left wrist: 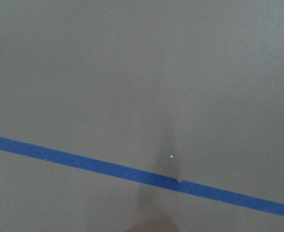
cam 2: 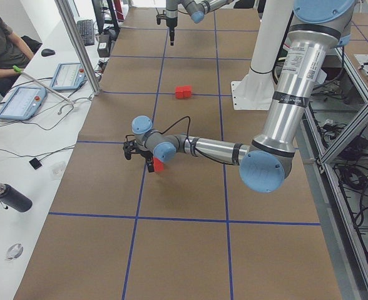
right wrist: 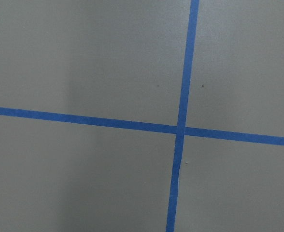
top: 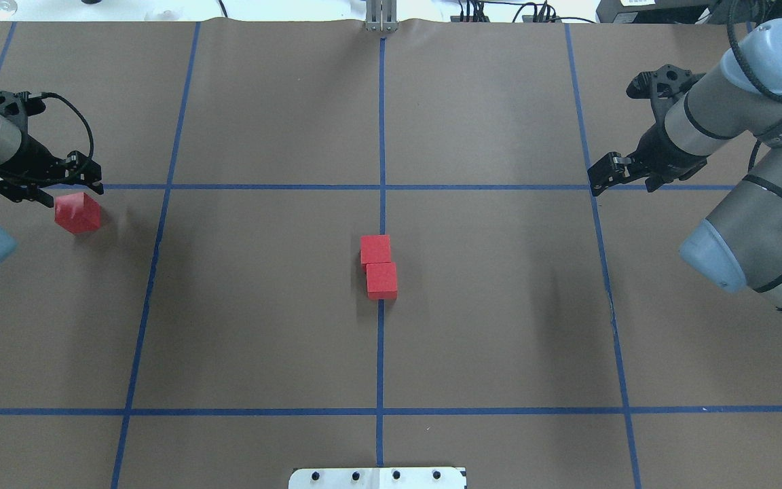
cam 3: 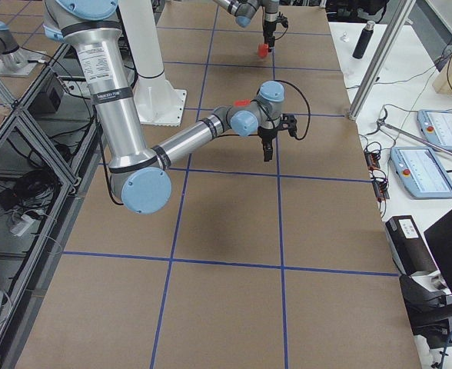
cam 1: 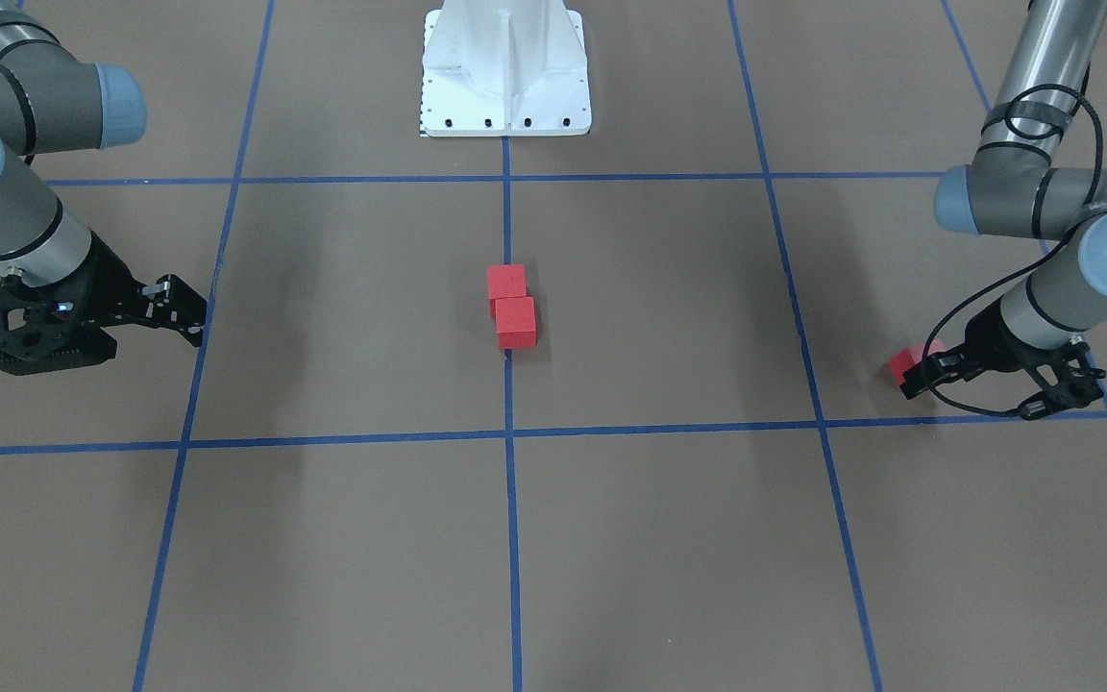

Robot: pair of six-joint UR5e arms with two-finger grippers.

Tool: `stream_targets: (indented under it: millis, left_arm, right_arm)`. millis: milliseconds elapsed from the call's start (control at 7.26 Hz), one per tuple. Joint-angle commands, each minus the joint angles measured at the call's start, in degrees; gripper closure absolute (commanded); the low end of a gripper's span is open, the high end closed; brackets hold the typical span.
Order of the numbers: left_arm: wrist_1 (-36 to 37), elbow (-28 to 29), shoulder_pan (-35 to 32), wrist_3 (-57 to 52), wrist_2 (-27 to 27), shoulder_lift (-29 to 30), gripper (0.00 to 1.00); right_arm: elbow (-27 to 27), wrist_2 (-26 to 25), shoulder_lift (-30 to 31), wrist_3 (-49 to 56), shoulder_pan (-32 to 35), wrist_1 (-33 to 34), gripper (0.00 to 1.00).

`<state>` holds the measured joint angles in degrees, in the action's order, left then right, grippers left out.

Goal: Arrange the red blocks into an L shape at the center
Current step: 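Lower the left gripper onto the remaining red cube and grasp it, then carry the red cube with the left gripper beside the cube pair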

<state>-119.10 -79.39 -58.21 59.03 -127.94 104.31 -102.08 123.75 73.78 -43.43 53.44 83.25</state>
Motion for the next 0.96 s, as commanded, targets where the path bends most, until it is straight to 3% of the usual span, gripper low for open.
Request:
stream_targets:
  millis: [0, 138, 276, 413, 689, 827]
  left_arm:
    - [0.1, -0.8, 0.6, 0.6, 0.3, -1.0, 0.66]
    - [0.4, -1.3, 0.6, 0.6, 0.2, -1.1, 1.0]
    - [0.7, -1.7, 0.6, 0.6, 0.1, -1.0, 1.0]
    - [4.0, -7.0, 0.5, 0.6, -0.3, -1.3, 1.0]
    - [27.9, -21.3, 0.9, 1.9, -0.1, 3.0, 1.0]
    - [30.2, -23.9, 2.8, 8.1, -0.1, 4.0, 1.0]
  right_arm:
    - [0.0, 0.0, 0.2, -0.1, -0.1, 0.0, 0.0]
    - [-0.1, 0.0, 0.2, -0.2, -0.3, 0.0, 0.0]
    - [-0.1, 0.0, 0.2, -0.2, -0.3, 0.0, 0.0]
    - [0.0, 0.0, 0.3, -0.1, -0.3, 0.0, 0.0]
    - [0.1, 0.0, 0.3, 0.0, -0.3, 0.0, 0.0]
    - [0.4, -0.1, 0.3, 0.2, -0.3, -0.1, 0.0]
